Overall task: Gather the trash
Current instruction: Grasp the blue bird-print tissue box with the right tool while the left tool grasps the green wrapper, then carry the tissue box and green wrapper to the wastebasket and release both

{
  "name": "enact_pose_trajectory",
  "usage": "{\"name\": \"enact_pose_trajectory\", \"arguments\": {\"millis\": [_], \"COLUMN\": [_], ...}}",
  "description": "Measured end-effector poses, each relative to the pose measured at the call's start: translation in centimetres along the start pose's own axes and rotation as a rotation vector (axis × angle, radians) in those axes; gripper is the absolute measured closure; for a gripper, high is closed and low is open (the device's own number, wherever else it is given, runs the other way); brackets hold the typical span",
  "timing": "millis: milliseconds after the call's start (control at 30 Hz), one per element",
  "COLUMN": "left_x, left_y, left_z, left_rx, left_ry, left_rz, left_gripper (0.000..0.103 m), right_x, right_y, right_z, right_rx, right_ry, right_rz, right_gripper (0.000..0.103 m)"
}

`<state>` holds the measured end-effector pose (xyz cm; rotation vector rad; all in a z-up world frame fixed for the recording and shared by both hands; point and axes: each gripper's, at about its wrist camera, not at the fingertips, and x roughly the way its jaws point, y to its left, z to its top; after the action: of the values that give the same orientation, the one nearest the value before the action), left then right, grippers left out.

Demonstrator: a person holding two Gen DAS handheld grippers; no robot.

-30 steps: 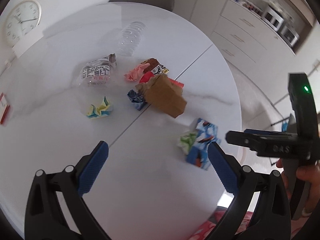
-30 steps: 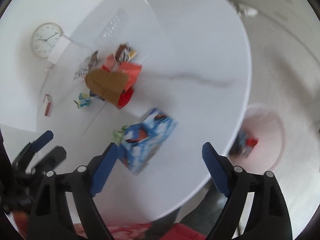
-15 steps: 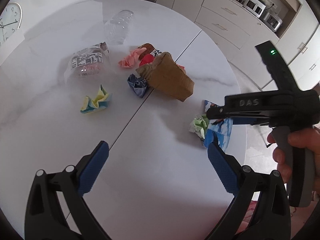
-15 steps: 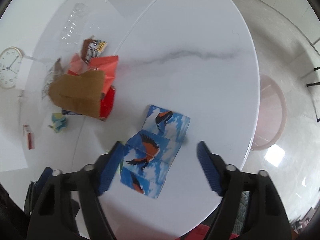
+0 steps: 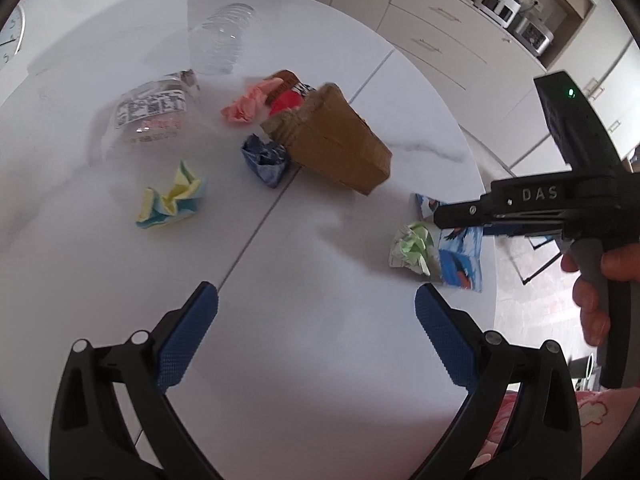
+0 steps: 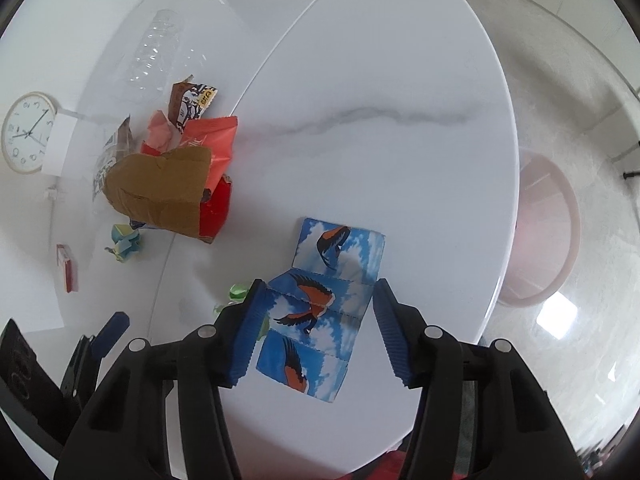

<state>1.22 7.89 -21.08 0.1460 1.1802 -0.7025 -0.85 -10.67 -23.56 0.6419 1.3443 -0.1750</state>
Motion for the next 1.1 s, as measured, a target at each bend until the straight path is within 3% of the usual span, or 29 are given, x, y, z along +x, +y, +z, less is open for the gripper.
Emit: {"name": "enact_pose_trajectory", "arguments": {"millis": [133, 267, 467, 533, 600, 700, 933, 1067, 1100], "left_x": [0.6, 1.0, 0.9, 0.9, 0.9, 1.1, 3.7, 6.2, 6.3], "left_y": [-0.6, -1.2, -1.9, -2.0, -2.2, -2.6, -5.3, -6.6, -6.7], "left_z": [0.0, 0.1, 0.5, 0.7, 0.9, 1.2, 2.3, 2.4, 2.4], "left_rx": [0.006, 0.002, 0.027, 0.038, 0.045, 0.050, 0.071, 0.066, 0.064], "left_ry": [0.015, 0.026, 0.023, 0.019, 0.016, 0.015, 0.016, 0.059, 0.047], "left_rz": [-0.009, -0.016, -0.020, -0.021, -0.023, -0.034, -0.045, -0.012, 0.001], "left_gripper": [0.008, 0.008, 0.008, 0.008, 0.008, 0.008, 0.013, 0.035, 0.036], "right_x": [-0.2, -0.2, 1.1, 1.2, 1.0, 0.4, -1.9, -3.7, -4.1], "right_y": [0.0, 0.8, 1.7, 1.5, 1.1, -0.2, -2.9, -5.0, -5.5], "right_z": [-0.1, -0.9, -2.0, -2.2, -2.1, -2.1, -1.8, -1.4, -1.4], "right_rx": [-0.048, -0.070, -0.057, -0.060, -0.052, -0.026, -0.033, -0.046, -0.048], "right_ry": [-0.008, -0.025, -0.009, -0.015, -0.022, -0.037, -0.091, -0.129, -0.138], "right_rz": [-0.029, -0.099, -0.100, -0.098, -0.085, -0.053, -0.017, -0.023, -0.025], "right_gripper": [0.046, 0.027, 0.027, 0.029, 0.048, 0.055, 0.055, 0.055, 0.055]}}
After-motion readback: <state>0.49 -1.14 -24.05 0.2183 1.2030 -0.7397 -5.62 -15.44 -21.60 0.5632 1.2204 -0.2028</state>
